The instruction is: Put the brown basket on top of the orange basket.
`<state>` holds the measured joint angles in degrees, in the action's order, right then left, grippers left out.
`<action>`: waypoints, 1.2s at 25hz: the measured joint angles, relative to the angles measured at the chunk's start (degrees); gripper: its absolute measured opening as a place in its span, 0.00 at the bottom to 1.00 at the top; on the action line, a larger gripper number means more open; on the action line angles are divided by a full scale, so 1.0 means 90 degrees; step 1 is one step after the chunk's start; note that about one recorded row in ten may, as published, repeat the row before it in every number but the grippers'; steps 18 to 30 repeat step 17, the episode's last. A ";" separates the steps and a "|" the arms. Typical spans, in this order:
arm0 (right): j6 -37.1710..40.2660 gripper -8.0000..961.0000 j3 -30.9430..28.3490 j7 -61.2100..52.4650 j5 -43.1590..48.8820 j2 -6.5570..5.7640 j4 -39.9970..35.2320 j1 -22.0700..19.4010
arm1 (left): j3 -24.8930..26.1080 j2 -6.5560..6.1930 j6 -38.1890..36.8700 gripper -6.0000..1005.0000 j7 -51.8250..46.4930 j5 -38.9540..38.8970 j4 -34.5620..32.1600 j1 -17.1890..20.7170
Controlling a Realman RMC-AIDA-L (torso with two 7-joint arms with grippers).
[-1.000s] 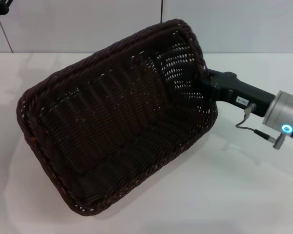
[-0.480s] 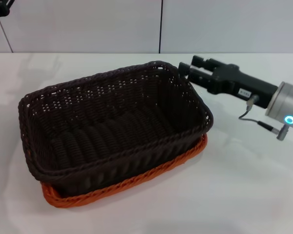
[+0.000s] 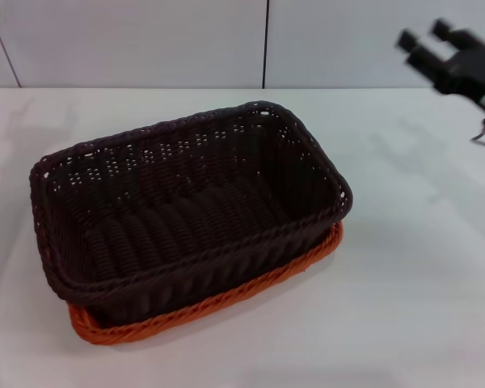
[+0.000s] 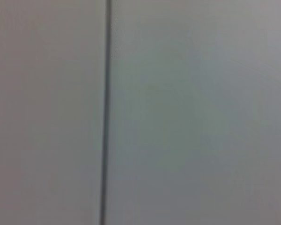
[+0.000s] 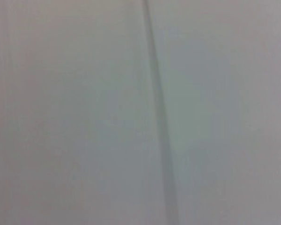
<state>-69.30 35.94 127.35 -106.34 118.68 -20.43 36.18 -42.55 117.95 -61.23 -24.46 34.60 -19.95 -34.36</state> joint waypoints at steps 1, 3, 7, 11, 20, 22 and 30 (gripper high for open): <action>0.0164 0.70 -0.0015 0.0259 -0.0185 -0.0001 0.0002 -0.0015 | 0.0000 0.0004 -0.0181 0.81 -0.0047 -0.0084 0.0031 0.0062; 0.0558 0.70 -0.0030 0.0821 -0.0659 0.0000 0.0040 -0.0016 | 0.0001 0.0015 -0.1136 0.81 -0.0201 -0.0591 0.0353 0.0374; 0.1273 0.70 -0.0036 0.2271 -0.1813 0.0011 0.0300 0.0126 | 0.0001 0.0017 -0.1692 0.81 -0.0237 -0.0833 0.0638 0.0643; 0.1959 0.70 -0.0042 0.3376 -0.2755 0.0004 0.0477 0.0352 | 0.0001 0.0031 -0.2086 0.81 -0.0302 -0.0942 0.0925 0.0922; 0.2152 0.70 -0.0078 0.3927 -0.4337 0.0010 0.0618 0.0489 | 0.0011 0.0036 -0.2245 0.81 -0.0459 -0.1060 0.1138 0.1201; 0.2152 0.70 -0.0078 0.3927 -0.4337 0.0010 0.0618 0.0489 | 0.0011 0.0036 -0.2245 0.81 -0.0459 -0.1060 0.1138 0.1201; 0.2152 0.70 -0.0078 0.3927 -0.4337 0.0010 0.0618 0.0489 | 0.0011 0.0036 -0.2245 0.81 -0.0459 -0.1060 0.1138 0.1201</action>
